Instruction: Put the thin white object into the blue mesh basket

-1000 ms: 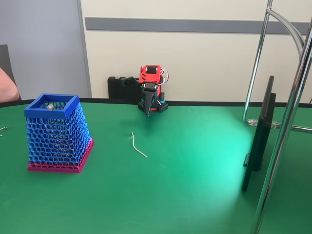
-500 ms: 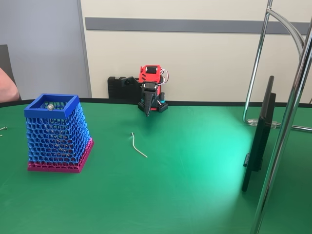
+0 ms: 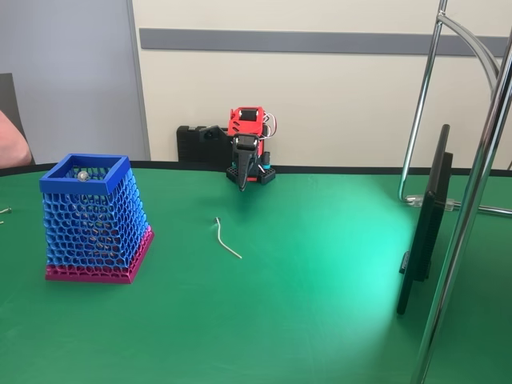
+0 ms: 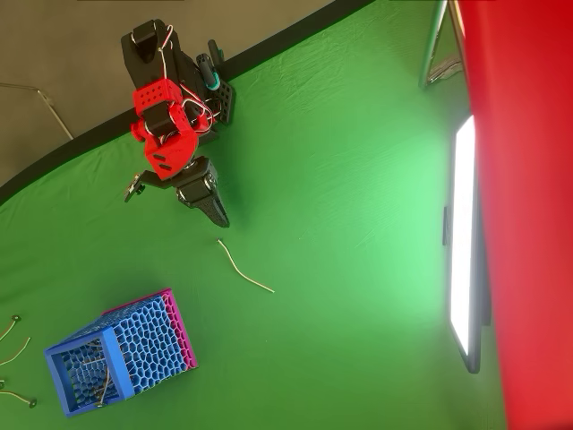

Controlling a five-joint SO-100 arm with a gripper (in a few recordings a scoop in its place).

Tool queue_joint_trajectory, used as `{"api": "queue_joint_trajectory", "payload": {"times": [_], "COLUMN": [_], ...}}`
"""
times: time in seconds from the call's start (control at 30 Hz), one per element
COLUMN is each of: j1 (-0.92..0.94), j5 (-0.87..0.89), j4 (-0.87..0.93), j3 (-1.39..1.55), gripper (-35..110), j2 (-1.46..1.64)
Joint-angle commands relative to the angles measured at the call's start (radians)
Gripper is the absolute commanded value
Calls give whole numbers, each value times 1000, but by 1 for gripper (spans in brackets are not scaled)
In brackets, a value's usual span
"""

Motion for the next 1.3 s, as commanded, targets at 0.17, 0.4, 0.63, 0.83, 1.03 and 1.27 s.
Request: {"api": "queue_joint_trajectory", "payload": {"times": [0.17, 0.4, 0.63, 0.83, 1.03, 1.27], "j1": [3, 3, 3, 3, 5, 48], "j5": [-2, -3, -3, -5, 0, 49], "j4": [3, 3, 3, 3, 3, -117], "j3": [8, 8, 8, 8, 8, -66], "gripper": [1, 1, 1, 1, 1, 1], "j2": [9, 9, 9, 9, 9, -204]}}
